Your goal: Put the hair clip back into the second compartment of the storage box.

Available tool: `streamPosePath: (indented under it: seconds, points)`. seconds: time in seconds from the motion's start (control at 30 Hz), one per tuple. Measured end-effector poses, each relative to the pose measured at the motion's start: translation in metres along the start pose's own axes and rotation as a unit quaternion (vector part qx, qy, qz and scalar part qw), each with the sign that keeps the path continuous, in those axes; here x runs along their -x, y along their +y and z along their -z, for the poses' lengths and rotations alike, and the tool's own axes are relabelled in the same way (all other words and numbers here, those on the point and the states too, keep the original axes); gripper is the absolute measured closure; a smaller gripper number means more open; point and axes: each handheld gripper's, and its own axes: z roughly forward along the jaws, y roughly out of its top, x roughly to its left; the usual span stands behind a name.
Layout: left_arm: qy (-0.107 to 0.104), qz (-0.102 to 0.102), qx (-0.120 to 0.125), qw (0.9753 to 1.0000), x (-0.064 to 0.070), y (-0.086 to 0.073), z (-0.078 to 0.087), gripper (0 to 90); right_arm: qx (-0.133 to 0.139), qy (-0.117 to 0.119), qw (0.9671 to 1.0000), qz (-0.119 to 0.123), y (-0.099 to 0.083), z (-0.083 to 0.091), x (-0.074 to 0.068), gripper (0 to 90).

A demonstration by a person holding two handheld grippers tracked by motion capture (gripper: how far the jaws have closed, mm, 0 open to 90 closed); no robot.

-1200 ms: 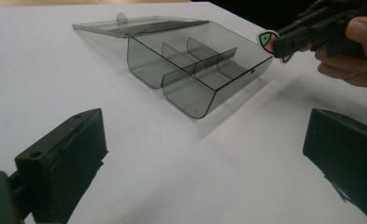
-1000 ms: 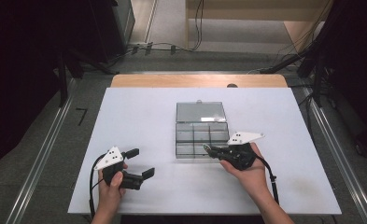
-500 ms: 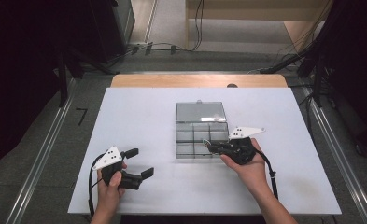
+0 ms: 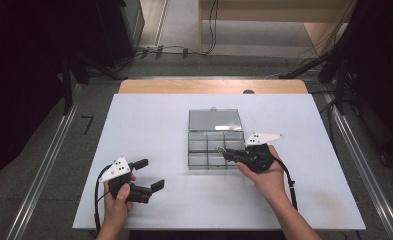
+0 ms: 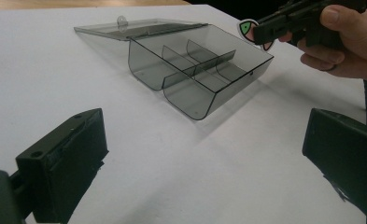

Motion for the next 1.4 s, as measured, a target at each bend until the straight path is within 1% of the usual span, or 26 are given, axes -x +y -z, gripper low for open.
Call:
streamPosePath:
  seconds: [0.27,0.43,0.8,0.9,1.13,1.4]
  points:
    - [0.001,0.0,0.0,1.0,0.0,0.0,0.0,0.0,0.006,-0.005,1.0,0.002,0.003,-0.001,0.004,81.3]
    - [0.002,0.001,0.001,1.0,0.0,0.0,0.001,0.0,0.011,-0.003,0.9999,0.0,0.004,-0.003,0.006,81.3]
    - [0.005,-0.001,0.003,1.0,-0.001,0.0,0.002,0.0,0.016,-0.007,0.9998,0.007,0.015,-0.008,0.012,81.5]
    - [0.006,0.0,0.004,1.0,-0.001,0.0,0.002,0.0,0.018,-0.008,0.9998,0.0,0.017,-0.009,0.013,81.5]
    - [0.007,0.001,0.003,1.0,-0.001,0.0,0.002,0.0,0.022,-0.01,0.9997,-0.006,0.018,-0.012,0.018,81.5]
    - [0.008,0.001,0.002,1.0,-0.002,0.0,0.001,0.0,0.019,-0.026,0.9995,-0.001,0.017,-0.017,0.024,81.6]
